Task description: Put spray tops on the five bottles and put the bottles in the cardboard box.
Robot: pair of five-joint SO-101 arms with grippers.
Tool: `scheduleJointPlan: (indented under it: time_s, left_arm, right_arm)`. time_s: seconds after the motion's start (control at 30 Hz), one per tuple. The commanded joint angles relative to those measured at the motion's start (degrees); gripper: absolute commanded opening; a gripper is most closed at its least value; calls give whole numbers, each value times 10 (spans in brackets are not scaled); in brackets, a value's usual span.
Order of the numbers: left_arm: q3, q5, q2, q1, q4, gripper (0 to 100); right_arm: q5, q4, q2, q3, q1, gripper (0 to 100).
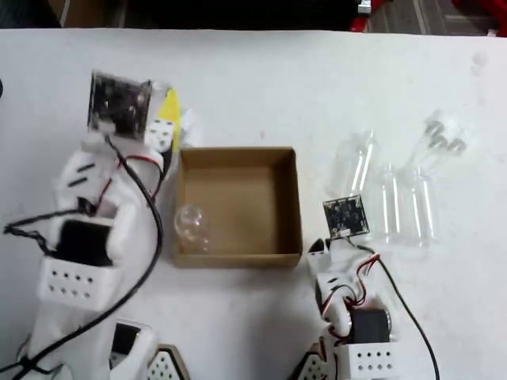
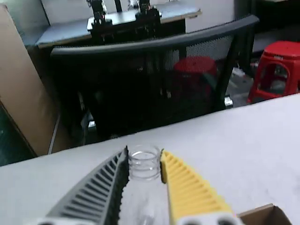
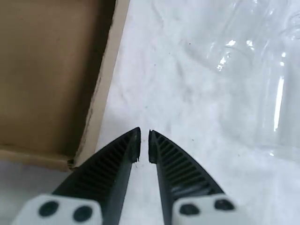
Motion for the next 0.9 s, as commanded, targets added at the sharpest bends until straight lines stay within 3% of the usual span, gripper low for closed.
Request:
scheduleJointPlan:
  time_s: [0.0,0.2,0.33,0.53,0.77,0.87]
  left_arm:
    - [105,23,-32,19,-156,21]
    - [158,199,-32,20,-187,21]
    - [209,178,-31,24,-254,21]
    - [337,138,-31,26,-434,21]
    - [354,123,-9,64,-439,21]
    - [343,122,48,69,-496,21]
  right_arm:
    - [-2,2,-4,5,7,15]
    - [-2,2,-4,5,7,15]
    - [-2,2,-4,5,7,15]
    - [-2,2,-4,5,7,15]
    - [-2,2,-4,5,7,15]
    - [-2,2,-4,5,7,15]
